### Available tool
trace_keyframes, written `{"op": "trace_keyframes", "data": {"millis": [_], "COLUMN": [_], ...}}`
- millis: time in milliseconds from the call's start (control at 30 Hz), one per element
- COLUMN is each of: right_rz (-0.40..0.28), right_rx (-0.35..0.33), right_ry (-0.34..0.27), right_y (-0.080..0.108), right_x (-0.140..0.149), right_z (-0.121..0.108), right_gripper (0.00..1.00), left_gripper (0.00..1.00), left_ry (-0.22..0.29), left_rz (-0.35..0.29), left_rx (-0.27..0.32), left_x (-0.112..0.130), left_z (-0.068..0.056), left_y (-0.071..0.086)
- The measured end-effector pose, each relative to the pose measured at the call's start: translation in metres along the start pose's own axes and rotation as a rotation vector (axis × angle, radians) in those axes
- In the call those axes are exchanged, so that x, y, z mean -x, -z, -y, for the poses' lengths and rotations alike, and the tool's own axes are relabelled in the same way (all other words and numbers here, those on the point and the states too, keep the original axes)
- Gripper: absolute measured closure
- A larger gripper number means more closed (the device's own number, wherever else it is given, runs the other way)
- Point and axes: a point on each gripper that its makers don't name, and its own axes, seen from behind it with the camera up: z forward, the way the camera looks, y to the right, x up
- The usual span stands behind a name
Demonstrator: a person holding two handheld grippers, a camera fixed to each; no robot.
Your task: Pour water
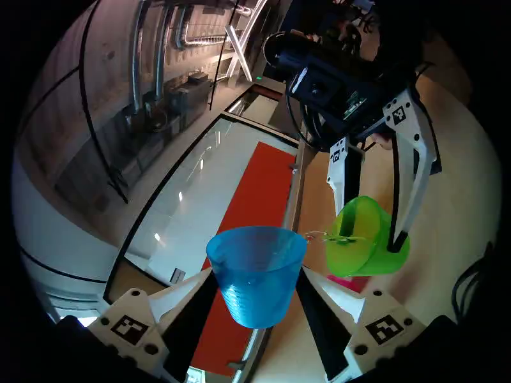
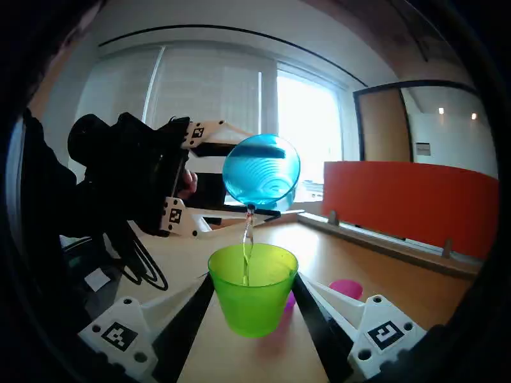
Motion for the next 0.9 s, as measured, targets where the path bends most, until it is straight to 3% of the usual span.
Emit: {"op": "trace_keyframes", "data": {"millis": [900], "right_rz": [-0.004], "right_rx": [-0.001], "right_ry": [0.002], "right_y": [-0.0013], "right_x": [0.0002], "right_z": [0.0001], "right_gripper": [0.11], "left_gripper": [0.2], "left_ry": [-0.061], "left_rz": [-0.007], "left_rx": [-0.007], "left_x": [-0.0042], "left_z": [0.0042], "left_y": [-0.0042]}}
